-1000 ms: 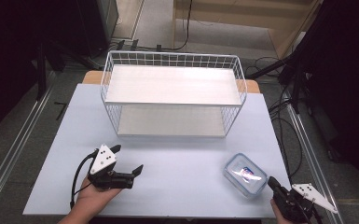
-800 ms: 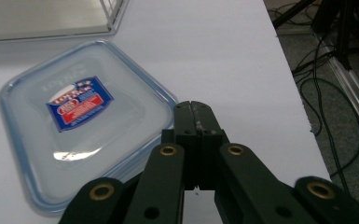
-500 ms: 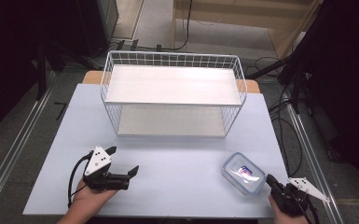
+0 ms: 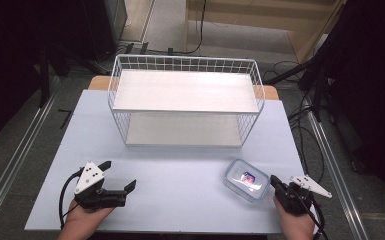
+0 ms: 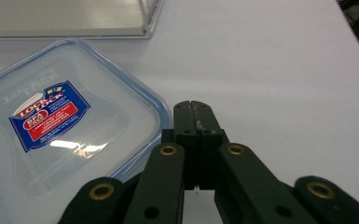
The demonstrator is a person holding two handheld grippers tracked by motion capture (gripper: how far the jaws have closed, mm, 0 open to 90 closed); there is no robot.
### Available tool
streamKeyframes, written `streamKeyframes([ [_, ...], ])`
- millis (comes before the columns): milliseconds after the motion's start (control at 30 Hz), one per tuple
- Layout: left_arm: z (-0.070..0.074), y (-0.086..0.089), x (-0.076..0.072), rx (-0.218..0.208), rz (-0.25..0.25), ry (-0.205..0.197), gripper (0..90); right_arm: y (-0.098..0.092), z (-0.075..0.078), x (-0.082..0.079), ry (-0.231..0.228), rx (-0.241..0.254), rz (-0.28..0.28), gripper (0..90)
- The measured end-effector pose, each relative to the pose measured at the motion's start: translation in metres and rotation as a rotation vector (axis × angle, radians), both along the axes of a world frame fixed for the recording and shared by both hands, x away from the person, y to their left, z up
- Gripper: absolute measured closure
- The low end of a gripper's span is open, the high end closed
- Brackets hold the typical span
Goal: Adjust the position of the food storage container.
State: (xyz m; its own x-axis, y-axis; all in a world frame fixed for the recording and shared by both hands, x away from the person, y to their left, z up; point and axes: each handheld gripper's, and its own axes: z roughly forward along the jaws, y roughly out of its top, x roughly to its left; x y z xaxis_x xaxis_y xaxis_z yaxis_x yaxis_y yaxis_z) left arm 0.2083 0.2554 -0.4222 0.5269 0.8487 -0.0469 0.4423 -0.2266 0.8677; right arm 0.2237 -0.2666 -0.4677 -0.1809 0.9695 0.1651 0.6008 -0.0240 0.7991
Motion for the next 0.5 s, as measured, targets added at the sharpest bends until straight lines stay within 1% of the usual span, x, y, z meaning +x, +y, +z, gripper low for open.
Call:
streamKeyframes([
  [100,-0.001,0.003,-0.002,0.002,0.009,0.0,1.3,0.011,0.001,0.007,0.002,0.002,0.026,90.0],
  [133,-0.001,0.004,-0.003,0.0,0.013,0.004,1.3,0.011,0.001,0.007,0.002,0.002,0.026,90.0],
  [167,-0.001,0.005,-0.004,-0.004,0.012,0.008,1.3,0.015,0.0,0.01,-0.002,0.003,0.039,90.0],
  [200,-0.001,0.006,-0.005,-0.003,0.018,0.01,1.3,0.024,0.001,0.014,-0.004,0.001,0.063,90.0],
  [233,-0.001,0.006,-0.007,-0.005,0.022,0.007,1.3,0.024,0.001,0.014,-0.004,0.001,0.063,90.0],
  [267,0.0,0.007,-0.009,0.001,0.02,0.002,1.5,0.034,0.001,0.018,-0.009,-0.006,0.088,90.0],
  [300,0.0,0.007,-0.009,0.001,0.02,0.002,1.5,0.034,0.001,0.018,-0.009,-0.006,0.088,90.0],
  [367,0.0,0.009,-0.01,0.0,0.027,-0.002,1.6,0.043,-0.001,0.022,-0.001,-0.009,0.121,90.0],
  [400,0.0,0.011,-0.011,-0.002,0.03,0.005,1.6,0.053,-0.003,0.025,0.002,-0.016,0.161,90.0],
  [433,0.0,0.011,-0.011,-0.002,0.03,0.005,1.6,0.053,-0.003,0.025,0.002,-0.016,0.161,90.0],
  [500,-0.001,0.012,-0.011,-0.006,0.029,0.003,2.4,0.064,-0.003,0.027,0.0,-0.02,0.191,90.0],
])
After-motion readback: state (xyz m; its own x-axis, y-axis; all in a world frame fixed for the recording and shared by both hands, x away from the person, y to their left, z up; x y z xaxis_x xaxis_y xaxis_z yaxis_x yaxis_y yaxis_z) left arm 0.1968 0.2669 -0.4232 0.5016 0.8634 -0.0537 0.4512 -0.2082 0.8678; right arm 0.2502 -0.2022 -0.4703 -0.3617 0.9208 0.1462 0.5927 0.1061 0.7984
